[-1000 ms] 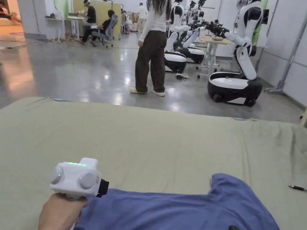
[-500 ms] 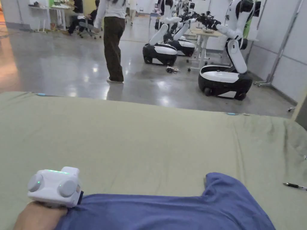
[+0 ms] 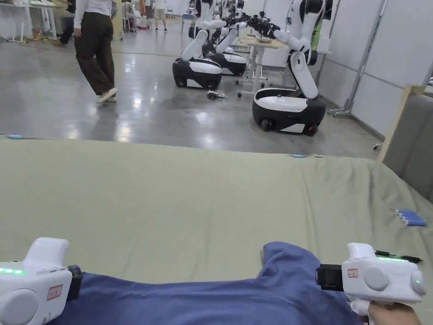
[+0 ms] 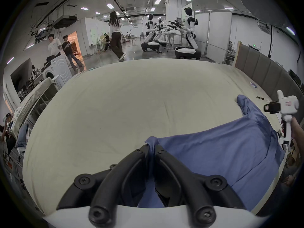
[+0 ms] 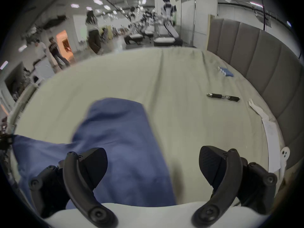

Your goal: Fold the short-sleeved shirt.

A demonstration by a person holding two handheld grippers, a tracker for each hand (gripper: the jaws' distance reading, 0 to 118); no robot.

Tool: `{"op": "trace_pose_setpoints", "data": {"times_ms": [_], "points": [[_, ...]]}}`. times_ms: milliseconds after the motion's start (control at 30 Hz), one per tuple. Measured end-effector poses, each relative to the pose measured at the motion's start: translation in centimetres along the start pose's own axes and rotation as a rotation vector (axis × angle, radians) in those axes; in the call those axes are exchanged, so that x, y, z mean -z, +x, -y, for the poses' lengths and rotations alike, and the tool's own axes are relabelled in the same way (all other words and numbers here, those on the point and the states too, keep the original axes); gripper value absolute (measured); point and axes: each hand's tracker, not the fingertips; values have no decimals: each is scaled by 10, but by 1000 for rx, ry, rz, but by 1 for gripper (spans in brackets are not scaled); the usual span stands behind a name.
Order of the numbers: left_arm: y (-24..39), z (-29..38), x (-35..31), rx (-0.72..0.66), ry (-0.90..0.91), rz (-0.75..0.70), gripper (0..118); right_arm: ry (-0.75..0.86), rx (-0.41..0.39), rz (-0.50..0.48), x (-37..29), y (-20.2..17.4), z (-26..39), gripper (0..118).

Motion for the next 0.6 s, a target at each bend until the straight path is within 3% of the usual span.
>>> {"op": "trace_pose_setpoints", "data": {"times_ms": [67,100,133,167,200,233,267,400,500,600], "points": [[-1,-2,5,-10,-13,1,7,-69,-53,-1,19,-4,1,112],[-1,-1,5,-12,-15,-7,7,-131,-65,-12,24,-9,6,106],[-1,-1,6,-10,-20,-12,7,-187,-51,-44,26,-13,9,89],[-2,0,9,-11,-25,-12,7,-90,-39,11,13,-16,8,87],[-2,1,12,-12,-23,-16,7,-99,-43,-22,4,-18,4,71],[-4,1,12,-12,-17,-20,7,-83,-44,-40,-5,-20,3,30],[-6,0,13,-21,-10,-28,7,-47,-89,-28,-16,-24,2,0],[-11,-1,-7,-44,18,-43,7,77,-168,-74,-74,-27,-1,0],[-17,5,-42,-88,72,0,7,182,-144,-134,-133,-23,11,0],[-22,26,-93,-87,129,-6,7,272,-181,-137,-190,-17,44,0]]}}
